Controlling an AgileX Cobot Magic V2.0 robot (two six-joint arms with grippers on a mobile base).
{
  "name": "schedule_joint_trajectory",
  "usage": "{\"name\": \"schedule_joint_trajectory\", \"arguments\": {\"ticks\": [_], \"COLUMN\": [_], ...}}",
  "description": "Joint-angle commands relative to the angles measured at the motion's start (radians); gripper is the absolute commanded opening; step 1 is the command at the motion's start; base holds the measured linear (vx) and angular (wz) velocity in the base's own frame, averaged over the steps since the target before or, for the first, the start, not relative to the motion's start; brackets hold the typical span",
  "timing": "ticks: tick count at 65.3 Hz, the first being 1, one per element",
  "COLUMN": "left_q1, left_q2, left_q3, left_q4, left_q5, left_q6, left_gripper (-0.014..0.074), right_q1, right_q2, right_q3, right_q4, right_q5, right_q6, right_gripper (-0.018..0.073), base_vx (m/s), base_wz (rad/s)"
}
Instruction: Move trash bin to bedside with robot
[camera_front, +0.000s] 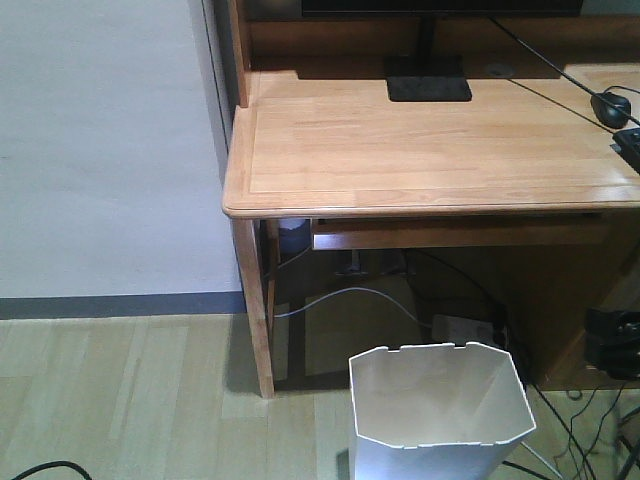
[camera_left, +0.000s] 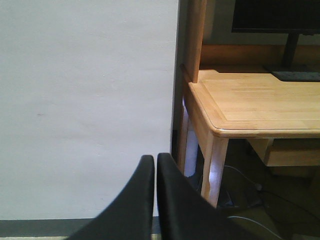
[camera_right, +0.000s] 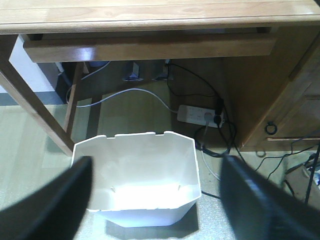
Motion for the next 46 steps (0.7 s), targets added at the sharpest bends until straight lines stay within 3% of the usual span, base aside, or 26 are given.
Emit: {"name": "schedule_joint_trajectory", "arguments": {"ticks": [1, 26, 46], "left_q1": [0.000, 0.000, 0.000], "left_q2": [-0.013, -0.013, -0.013], "left_q3": [0.026, 0.026, 0.026], "left_q4": [0.000, 0.000, 0.000], "left_q5": [-0.081, -0.081, -0.081], "left_q6": [-0.002, -0.002, -0.002], "left_gripper": [-0.0006, -0.0006, -0.0006], "right_q1": [0.001, -0.002, -0.002], "right_q2": [-0.002, 0.046, 0.371], "right_q3": [-0.035, -0.052, -0.293], "right_q4": [0.003, 0.086, 0.078], "right_q5": [-0.055, -0.040, 0.103], "right_q6": [0.002, 0.001, -0.022], "right_gripper": [0.0629, 0.0562, 0.0527], "base_vx": [0.00, 0.00, 0.00], "base_wz": [0.00, 0.00, 0.00]}}
